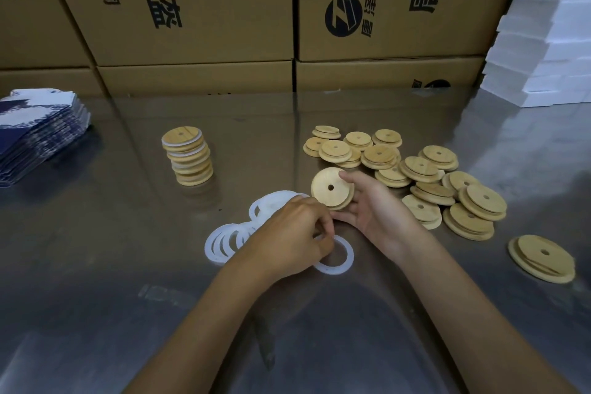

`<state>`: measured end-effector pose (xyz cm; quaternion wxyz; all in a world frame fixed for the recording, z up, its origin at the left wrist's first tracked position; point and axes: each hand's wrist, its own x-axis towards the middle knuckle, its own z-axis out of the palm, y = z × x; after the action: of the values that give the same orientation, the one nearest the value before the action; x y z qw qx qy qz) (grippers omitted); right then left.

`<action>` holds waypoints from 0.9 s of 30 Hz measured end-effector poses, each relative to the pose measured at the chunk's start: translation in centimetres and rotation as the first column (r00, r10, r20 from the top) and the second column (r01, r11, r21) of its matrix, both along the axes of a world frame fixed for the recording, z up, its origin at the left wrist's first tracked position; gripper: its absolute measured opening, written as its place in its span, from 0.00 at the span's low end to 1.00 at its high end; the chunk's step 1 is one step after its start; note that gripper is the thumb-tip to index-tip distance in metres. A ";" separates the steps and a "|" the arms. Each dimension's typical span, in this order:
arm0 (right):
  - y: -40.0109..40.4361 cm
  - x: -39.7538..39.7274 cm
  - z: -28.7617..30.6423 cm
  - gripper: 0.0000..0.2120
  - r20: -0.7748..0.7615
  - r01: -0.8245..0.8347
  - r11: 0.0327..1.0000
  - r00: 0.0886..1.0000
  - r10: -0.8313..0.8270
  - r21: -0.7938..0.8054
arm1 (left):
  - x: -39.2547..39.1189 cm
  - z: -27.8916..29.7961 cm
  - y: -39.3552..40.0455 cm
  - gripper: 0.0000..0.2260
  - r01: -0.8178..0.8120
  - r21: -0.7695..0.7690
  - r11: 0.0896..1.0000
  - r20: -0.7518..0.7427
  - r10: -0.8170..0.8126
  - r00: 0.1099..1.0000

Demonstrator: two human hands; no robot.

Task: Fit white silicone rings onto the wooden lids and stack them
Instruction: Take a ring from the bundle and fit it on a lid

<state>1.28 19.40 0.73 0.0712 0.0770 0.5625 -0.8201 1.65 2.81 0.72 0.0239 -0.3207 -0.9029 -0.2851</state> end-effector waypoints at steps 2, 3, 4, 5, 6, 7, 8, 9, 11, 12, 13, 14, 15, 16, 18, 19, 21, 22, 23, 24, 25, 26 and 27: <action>0.1 0.0 0.0 0.17 -0.005 0.004 1.000 1.000 -0.004 0.005 | -0.2 0.0 -0.1 0.01 0.015 -0.047 0.999 -0.024 -0.016 1.000; 0.2 -0.1 0.0 0.17 -0.006 0.010 1.000 1.000 -0.010 0.002 | -0.3 -0.1 -0.2 0.03 0.022 -0.080 0.997 -0.048 -0.026 0.999; 0.2 -0.1 0.0 0.17 -0.005 0.017 1.000 1.000 -0.017 -0.003 | -0.4 -0.2 -0.2 0.04 0.031 -0.100 0.994 -0.063 -0.038 0.997; 0.2 -0.1 0.0 0.17 -0.002 0.023 1.000 1.000 -0.023 -0.007 | -0.4 -0.1 -0.2 0.04 0.041 -0.102 0.994 -0.071 -0.049 0.996; 0.2 -0.2 0.0 0.16 0.000 0.026 1.000 1.000 -0.026 -0.010 | -0.4 -0.1 -0.1 0.04 0.049 -0.095 0.994 -0.084 -0.057 0.995; 0.2 -0.2 0.0 0.17 0.004 0.028 1.000 1.000 -0.028 -0.012 | -0.2 -0.1 0.0 0.05 0.051 -0.091 0.995 -0.103 -0.060 0.993; 0.2 -0.2 0.0 0.17 0.009 0.029 0.999 1.000 -0.029 -0.014 | -0.2 -0.1 0.1 0.05 0.048 -0.093 0.995 -0.125 -0.059 0.990; 0.3 -0.2 0.0 0.18 0.013 0.030 0.999 0.999 -0.030 -0.015 | -0.1 -0.2 0.2 0.06 0.044 -0.103 0.994 -0.146 -0.059 0.988; 0.3 -0.2 -0.1 0.19 0.016 0.031 0.999 0.999 -0.031 -0.016 | 0.0 -0.4 0.4 0.06 0.047 -0.121 0.992 -0.188 -0.070 0.980; 0.3 -0.2 0.0 0.19 0.017 0.031 0.999 0.999 -0.031 -0.019 | 0.0 -0.5 0.4 0.06 0.052 -0.118 0.992 -0.200 -0.075 0.977; 0.3 -0.2 0.0 0.20 0.018 0.029 0.999 0.999 -0.029 -0.023 | 0.1 -0.5 0.4 0.07 0.054 -0.109 0.993 -0.200 -0.075 0.977; 0.3 -0.2 0.0 0.20 0.019 0.026 0.999 0.999 -0.025 -0.027 | 0.2 -0.5 0.4 0.07 0.055 -0.096 0.994 -0.194 -0.073 0.978; 0.3 -0.2 0.0 0.20 0.019 0.022 0.999 1.000 -0.021 -0.033 | 0.2 -0.4 0.4 0.06 0.054 -0.086 0.995 -0.185 -0.069 0.980; 0.3 -0.2 0.0 0.20 0.016 0.015 0.999 1.000 -0.015 -0.038 | 0.2 -0.4 0.4 0.05 0.046 -0.069 0.997 -0.171 -0.057 0.984; 0.4 -0.1 0.0 0.19 0.003 0.000 0.999 1.000 0.000 -0.036 | 0.1 -0.2 0.4 0.04 -0.003 0.040 0.999 -0.117 0.007 0.993; 0.5 -0.1 0.0 0.18 -0.004 -0.004 1.000 1.000 0.004 -0.031 | 0.1 0.0 0.3 0.04 -0.041 0.131 0.990 -0.091 0.053 0.994; 0.4 -0.2 0.0 0.16 -0.013 -0.007 1.000 1.000 0.007 -0.015 | -0.1 0.4 0.3 0.04 -0.130 0.318 0.939 -0.035 0.148 0.988; 0.3 -0.2 0.0 0.15 -0.014 -0.013 1.000 1.000 0.013 -0.001 | -0.3 0.6 0.2 0.05 -0.173 0.395 0.902 0.006 0.186 0.983; 0.1 -0.2 0.0 0.15 -0.015 -0.025 0.999 1.000 0.025 0.024 | -0.4 0.9 0.2 0.07 -0.207 0.462 0.863 0.059 0.203 0.977; 0.0 -0.2 0.0 0.16 -0.014 -0.040 0.998 0.999 0.041 0.055 | -0.5 1.1 0.1 0.08 -0.225 0.525 0.821 0.126 0.187 0.974; -0.1 -0.2 -0.1 0.16 -0.013 -0.055 0.995 0.998 0.056 0.087 | -0.6 1.3 -0.1 0.10 -0.236 0.580 0.779 0.200 0.144 0.969; -0.2 -0.2 -0.1 0.16 -0.015 -0.068 0.991 0.997 0.070 0.112 | -0.7 1.5 -0.2 0.11 -0.251 0.618 0.745 0.270 0.099 0.958; -0.2 -0.2 0.0 0.17 -0.021 -0.079 0.989 0.996 0.082 0.128 | -0.7 1.6 -0.3 0.10 -0.269 0.640 0.719 0.321 0.067 0.945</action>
<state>1.09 19.16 0.68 0.0918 0.0480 0.6170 -0.7801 0.99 2.49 2.35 0.0393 -0.1631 -0.7570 -0.6315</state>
